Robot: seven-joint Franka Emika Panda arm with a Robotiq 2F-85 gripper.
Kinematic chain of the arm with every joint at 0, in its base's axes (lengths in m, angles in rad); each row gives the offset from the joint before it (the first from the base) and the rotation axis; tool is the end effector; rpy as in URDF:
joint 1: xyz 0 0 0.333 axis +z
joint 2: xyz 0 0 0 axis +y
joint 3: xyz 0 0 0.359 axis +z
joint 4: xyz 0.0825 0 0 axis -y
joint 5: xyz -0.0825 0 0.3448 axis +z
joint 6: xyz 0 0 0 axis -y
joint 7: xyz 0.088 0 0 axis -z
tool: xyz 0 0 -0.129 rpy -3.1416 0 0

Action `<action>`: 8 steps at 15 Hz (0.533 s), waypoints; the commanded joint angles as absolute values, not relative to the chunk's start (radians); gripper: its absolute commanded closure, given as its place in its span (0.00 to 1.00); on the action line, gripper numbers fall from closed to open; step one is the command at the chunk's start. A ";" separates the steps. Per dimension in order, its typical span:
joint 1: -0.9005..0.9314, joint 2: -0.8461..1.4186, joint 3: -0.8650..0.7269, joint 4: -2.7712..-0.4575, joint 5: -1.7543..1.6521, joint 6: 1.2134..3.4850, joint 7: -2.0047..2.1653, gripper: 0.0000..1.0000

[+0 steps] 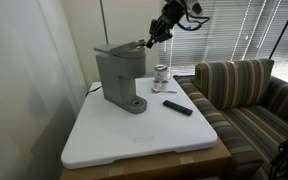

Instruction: Open the coffee machine

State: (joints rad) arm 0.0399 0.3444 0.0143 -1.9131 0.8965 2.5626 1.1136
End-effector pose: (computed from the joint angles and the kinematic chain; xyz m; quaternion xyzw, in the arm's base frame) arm 0.6390 0.0314 0.3908 -0.6046 0.7286 0.0470 0.3184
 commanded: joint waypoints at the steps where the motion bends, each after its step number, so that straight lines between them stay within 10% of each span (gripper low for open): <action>1: 0.027 0.305 0.027 -1.930 0.956 2.593 1.051 1.00; 8: 0.029 0.302 0.026 -1.924 0.993 2.605 1.008 1.00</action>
State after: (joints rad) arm 0.0401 0.3144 0.0148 -1.9128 0.9512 2.5956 1.0572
